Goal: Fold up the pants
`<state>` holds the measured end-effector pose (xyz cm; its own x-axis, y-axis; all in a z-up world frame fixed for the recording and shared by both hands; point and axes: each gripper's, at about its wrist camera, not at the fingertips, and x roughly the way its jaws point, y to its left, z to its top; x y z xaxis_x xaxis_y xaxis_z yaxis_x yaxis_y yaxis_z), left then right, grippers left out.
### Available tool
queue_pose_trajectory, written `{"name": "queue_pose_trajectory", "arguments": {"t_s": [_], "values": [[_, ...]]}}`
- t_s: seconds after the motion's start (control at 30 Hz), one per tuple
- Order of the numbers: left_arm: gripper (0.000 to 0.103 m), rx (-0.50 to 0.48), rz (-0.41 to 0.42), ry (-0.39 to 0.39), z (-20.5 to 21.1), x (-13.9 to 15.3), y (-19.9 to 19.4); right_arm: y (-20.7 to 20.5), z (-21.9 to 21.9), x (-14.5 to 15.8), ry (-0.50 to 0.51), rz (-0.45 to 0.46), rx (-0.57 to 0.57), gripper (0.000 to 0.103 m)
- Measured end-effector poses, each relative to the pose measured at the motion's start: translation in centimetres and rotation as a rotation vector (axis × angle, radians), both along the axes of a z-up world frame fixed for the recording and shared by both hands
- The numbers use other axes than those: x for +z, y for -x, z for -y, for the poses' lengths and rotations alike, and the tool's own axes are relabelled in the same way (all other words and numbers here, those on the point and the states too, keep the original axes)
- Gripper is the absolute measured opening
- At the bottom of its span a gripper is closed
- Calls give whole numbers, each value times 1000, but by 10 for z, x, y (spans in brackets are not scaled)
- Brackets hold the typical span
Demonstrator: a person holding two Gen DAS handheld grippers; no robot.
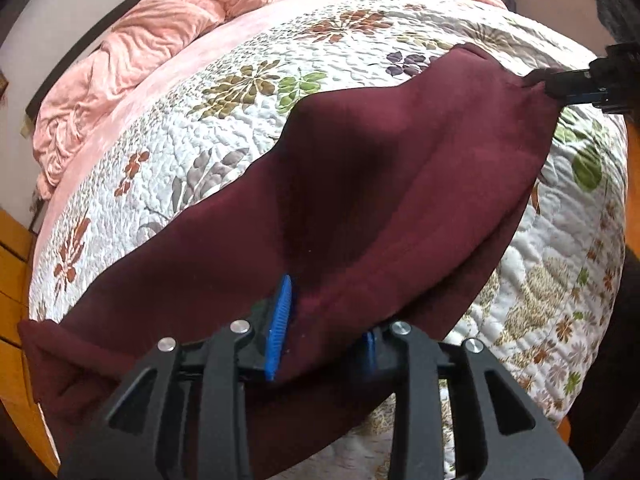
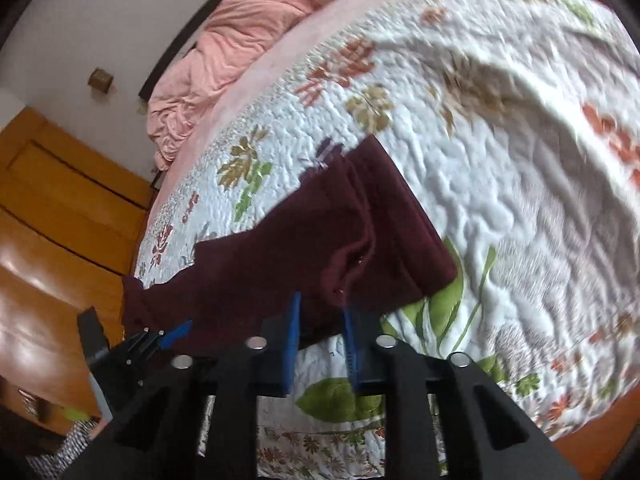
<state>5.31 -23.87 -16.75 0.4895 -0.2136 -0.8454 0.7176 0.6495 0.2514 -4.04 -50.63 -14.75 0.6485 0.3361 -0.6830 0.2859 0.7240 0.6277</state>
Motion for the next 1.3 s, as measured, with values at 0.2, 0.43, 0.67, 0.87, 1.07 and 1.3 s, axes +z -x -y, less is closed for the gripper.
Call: {"name": "queue_pose_trajectory", "arguments": {"t_s": [0.2,0.43,0.67,0.87,1.07,1.3], "values": [[39,49,-50,123,2,22,1,15,14,35,58,113,-11,15],[45,64,-79,73,28,0,13,-1,13,-6,166,-144,-10,14],[89,59,-161,210,11,11,16,20,6,29,297,-80,-97,39],[89,62,-221,346,-8,33,31,-16,-63,66,303,79,113,39],[89,253,-201,384,-86,41,16,-53,-108,3,321,-135,248,35],[90,520,-284,352,-194,-1,-16,-63,-130,26,434,-133,281,41]]}}
